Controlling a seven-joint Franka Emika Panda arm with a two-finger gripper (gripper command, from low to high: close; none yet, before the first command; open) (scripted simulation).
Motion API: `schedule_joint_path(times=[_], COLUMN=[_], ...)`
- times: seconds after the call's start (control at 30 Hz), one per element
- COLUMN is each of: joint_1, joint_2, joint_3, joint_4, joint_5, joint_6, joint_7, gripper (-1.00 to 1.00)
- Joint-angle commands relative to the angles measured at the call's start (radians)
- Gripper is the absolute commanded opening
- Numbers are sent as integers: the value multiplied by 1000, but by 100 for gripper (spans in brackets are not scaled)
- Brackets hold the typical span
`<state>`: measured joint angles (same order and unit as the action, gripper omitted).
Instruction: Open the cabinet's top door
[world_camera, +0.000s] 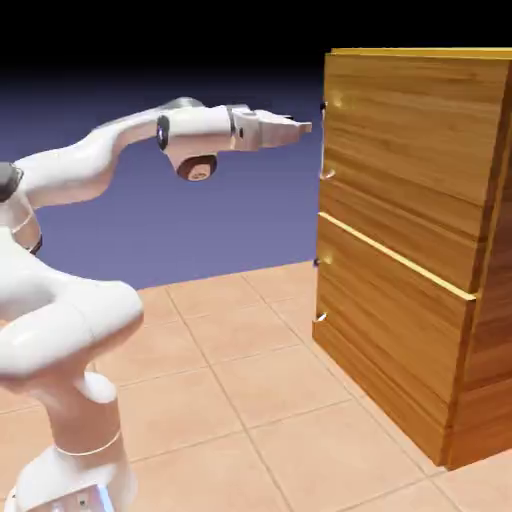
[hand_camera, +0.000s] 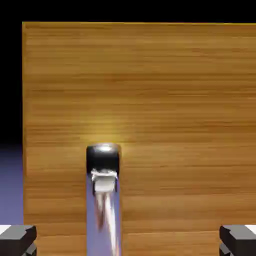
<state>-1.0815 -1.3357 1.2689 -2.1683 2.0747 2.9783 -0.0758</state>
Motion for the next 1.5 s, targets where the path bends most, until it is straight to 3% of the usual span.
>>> schedule_joint_path(times=[0.0,0.2,0.23,0.8,1.1,1.47], joint_1=[-10,-173,-173,305,536,595], joint_2=[-7,-17,-17,-161,-240,-299], joint_3=[11,41,41,-274,-582,-981], joint_4=[6,136,136,-444,-724,-857], joint_5=[18,67,67,252,53,-286], joint_6=[-1,-39,-39,-516,-776,-1011], joint_7=[-7,-14,-14,-368,-465,-519], gripper=[0,0,-100,-100,-100,-100])
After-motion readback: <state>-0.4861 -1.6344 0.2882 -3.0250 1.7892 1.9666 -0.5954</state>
